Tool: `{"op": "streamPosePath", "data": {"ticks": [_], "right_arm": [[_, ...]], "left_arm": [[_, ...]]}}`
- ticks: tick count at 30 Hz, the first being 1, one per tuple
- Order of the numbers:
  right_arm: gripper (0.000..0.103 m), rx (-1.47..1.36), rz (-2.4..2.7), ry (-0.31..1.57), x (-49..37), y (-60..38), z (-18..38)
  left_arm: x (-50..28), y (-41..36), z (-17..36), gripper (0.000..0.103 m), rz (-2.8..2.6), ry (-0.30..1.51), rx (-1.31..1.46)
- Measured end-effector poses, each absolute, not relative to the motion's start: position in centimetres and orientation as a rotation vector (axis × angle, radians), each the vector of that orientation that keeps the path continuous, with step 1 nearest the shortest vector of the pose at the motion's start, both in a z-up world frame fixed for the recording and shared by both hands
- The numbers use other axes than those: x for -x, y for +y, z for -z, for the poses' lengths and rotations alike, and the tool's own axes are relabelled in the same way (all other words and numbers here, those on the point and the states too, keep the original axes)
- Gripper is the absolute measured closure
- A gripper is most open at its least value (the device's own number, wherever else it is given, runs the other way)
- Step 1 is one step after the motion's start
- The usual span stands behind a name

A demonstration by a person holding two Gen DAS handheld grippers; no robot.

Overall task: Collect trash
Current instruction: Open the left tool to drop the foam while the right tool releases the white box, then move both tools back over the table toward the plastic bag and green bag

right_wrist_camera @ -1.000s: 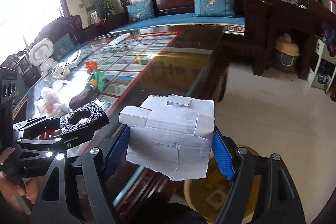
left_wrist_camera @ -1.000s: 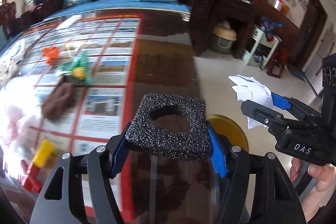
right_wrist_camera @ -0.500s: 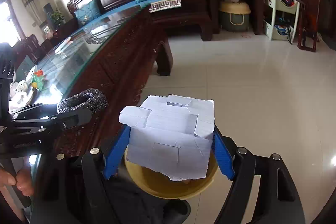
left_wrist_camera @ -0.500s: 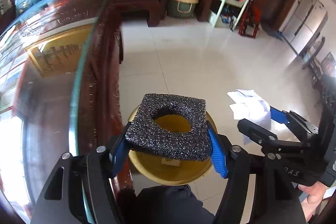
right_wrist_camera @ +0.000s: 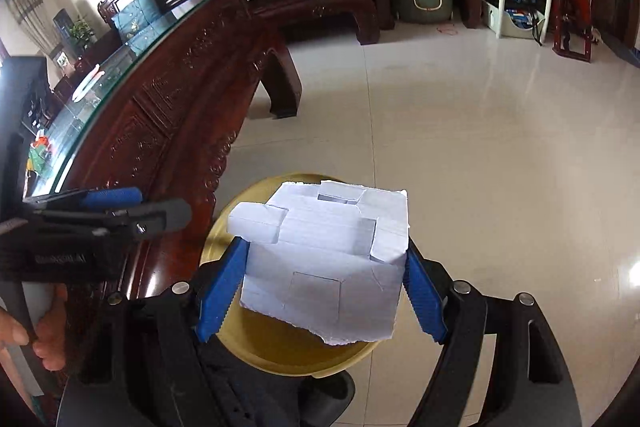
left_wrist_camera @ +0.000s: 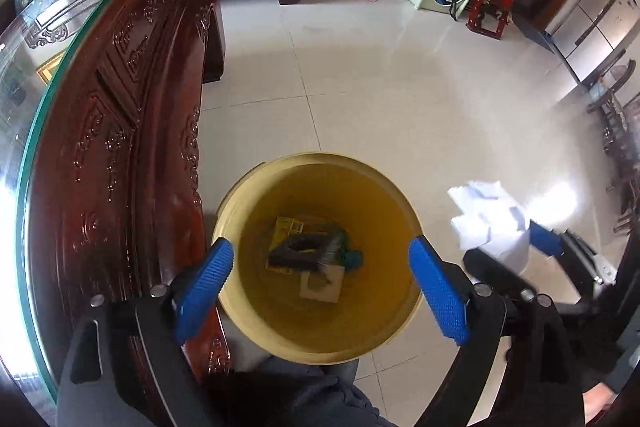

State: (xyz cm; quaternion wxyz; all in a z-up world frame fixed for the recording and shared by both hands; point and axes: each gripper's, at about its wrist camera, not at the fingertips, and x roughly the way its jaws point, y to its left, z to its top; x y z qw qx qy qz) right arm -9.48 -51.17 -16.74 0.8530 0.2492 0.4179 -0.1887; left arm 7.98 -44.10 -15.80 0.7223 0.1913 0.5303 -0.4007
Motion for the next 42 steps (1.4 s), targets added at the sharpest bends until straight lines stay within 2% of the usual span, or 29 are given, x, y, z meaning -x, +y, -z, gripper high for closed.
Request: {"op": "streamPosePath", "data": {"ticks": [6, 9, 18, 26, 31, 42], "right_arm": [[0.029, -0.521, 0.371, 0.920, 8.4, -50.7, 17.6], [0.016, -0.509, 0.360, 0.919, 7.8, -50.0, 17.4], [0.016, -0.437, 0.313, 0.873, 6.5, -47.0, 14.6], [0.016, -0.316, 0.177, 0.746, 4.3, -40.2, 9.0], [0.010, -0.222, 0.071, 0.669, 2.4, -34.7, 5.9], [0.009, -0.079, -0.098, 0.631, -3.3, -23.9, 2.6]], "left_arm": [[-8.2, -43.4, 15.1, 0.014, 0.883, 1.165, -0.410], [-8.3, -42.6, 14.3, 0.013, 0.881, 1.152, -0.382], [-8.1, -37.6, 9.7, 0.013, 0.844, 1.028, -0.311], [-7.7, -27.9, 5.0, 0.010, 0.712, 0.883, -0.252], [-8.0, -20.9, 2.6, 0.008, 0.593, 0.814, -0.197], [-10.6, -5.7, 1.0, 0.008, 0.323, 0.769, -0.053]]}}
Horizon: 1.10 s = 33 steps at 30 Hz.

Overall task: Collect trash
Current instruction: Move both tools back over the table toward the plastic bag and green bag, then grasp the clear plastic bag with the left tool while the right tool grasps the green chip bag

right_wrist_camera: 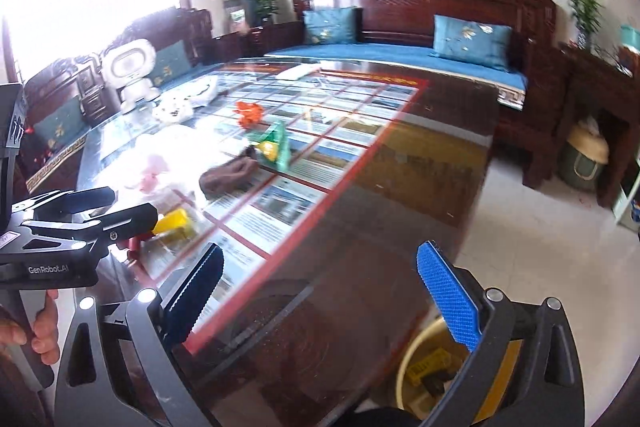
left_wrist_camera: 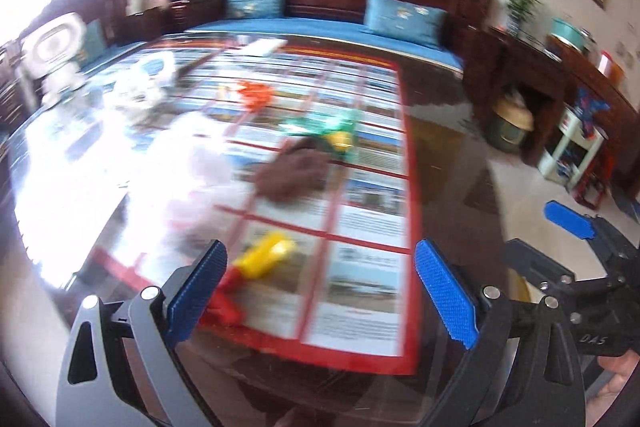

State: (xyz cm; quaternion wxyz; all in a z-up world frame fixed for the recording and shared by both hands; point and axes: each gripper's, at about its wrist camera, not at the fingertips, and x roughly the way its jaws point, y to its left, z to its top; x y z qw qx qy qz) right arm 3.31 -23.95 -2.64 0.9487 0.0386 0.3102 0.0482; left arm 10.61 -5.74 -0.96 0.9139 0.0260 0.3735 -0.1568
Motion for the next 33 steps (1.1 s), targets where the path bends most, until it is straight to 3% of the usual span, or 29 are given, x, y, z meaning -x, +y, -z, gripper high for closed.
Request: {"op": "streamPosePath", "data": {"ticks": [9, 18, 33], "right_arm": [[0.009, -0.051, -0.172, 0.632, -7.1, -19.0, 2.1], [0.009, -0.022, -0.180, 0.671, -10.3, -17.6, 3.1], [0.009, -0.015, -0.197, 0.715, -15.7, -17.2, 4.1]], "left_arm": [[-15.1, 0.8, 1.9, 0.007, 0.171, 0.775, 0.014], [-20.3, 0.9, 5.1, 0.007, 0.148, 0.846, 0.020], [-22.9, 0.4, 5.6, 0.008, 0.192, 0.879, 0.022]]}}
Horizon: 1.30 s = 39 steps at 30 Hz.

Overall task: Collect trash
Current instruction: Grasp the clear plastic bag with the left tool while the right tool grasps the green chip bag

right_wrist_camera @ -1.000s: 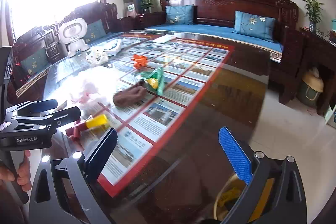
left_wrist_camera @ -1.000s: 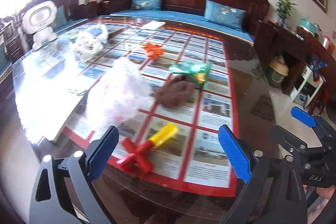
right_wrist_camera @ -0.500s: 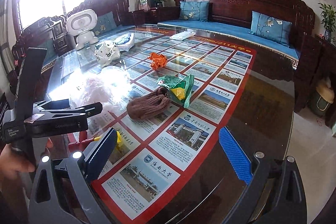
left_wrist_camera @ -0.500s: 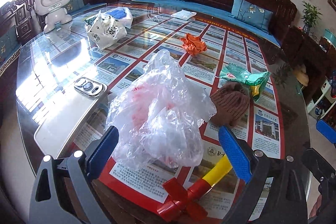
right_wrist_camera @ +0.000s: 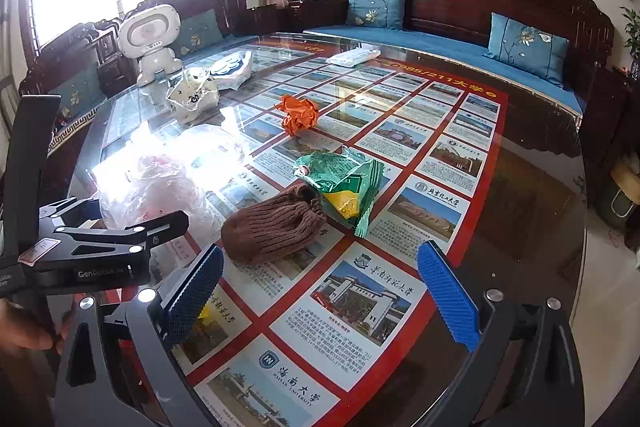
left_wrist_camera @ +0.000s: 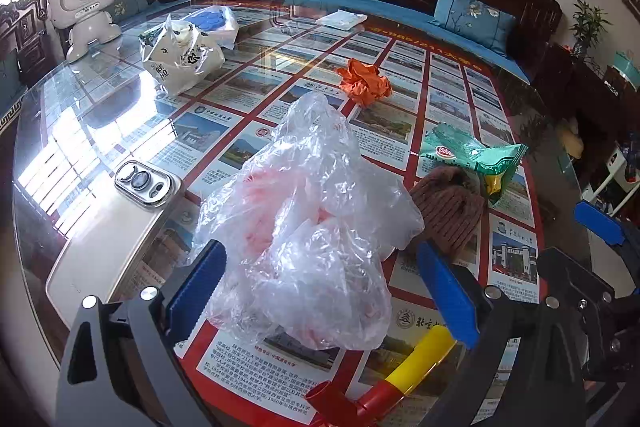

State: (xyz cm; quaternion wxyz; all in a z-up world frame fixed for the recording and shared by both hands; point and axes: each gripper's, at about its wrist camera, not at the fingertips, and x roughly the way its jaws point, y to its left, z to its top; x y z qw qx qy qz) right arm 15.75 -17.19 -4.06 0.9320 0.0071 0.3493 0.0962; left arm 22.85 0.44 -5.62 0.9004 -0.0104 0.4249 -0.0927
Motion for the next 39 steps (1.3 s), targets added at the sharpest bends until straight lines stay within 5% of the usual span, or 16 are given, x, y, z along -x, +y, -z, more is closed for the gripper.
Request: {"op": "streamPosePath", "data": {"ticks": [2, 4, 6, 9, 26, 27, 29, 32, 39], "right_arm": [[0.009, -0.016, -0.200, 0.721, -16.2, -17.2, 4.2], [0.009, -0.015, -0.197, 0.729, -16.7, -17.3, 4.4], [0.009, -0.018, -0.181, 0.733, -17.3, -17.5, 4.7], [0.009, -0.040, -0.189, 0.745, -18.4, -18.1, 4.9], [0.009, -0.023, -0.202, 0.893, -27.8, -17.7, 7.5], [0.012, -0.028, -0.197, 0.892, -28.1, -17.6, 7.6], [0.041, -0.038, -0.215, 0.910, -28.6, -17.6, 8.1], [0.067, -0.003, -0.211, 0.894, -28.3, -17.4, 8.0], [0.075, -0.100, -0.243, 0.830, -25.9, -19.1, 6.7]], "left_arm": [[-23.1, 0.5, 5.7, 0.010, 0.191, 0.883, 0.025], [-23.2, 0.5, 5.8, 0.023, 0.187, 0.893, 0.027], [-23.6, 0.6, 6.0, 0.051, 0.186, 0.919, 0.031], [-24.0, 1.0, 6.1, 0.067, 0.198, 0.930, 0.046], [-24.1, 1.1, 6.1, 0.070, 0.239, 0.922, 0.045], [-24.2, 1.2, 6.1, 0.070, 0.241, 0.924, 0.051], [-24.3, 1.2, 6.2, 0.070, 0.241, 0.924, 0.050], [-24.3, 1.3, 6.1, 0.070, 0.245, 0.922, 0.050], [-23.7, 1.4, 5.5, 0.070, 0.271, 0.904, 0.082]]}}
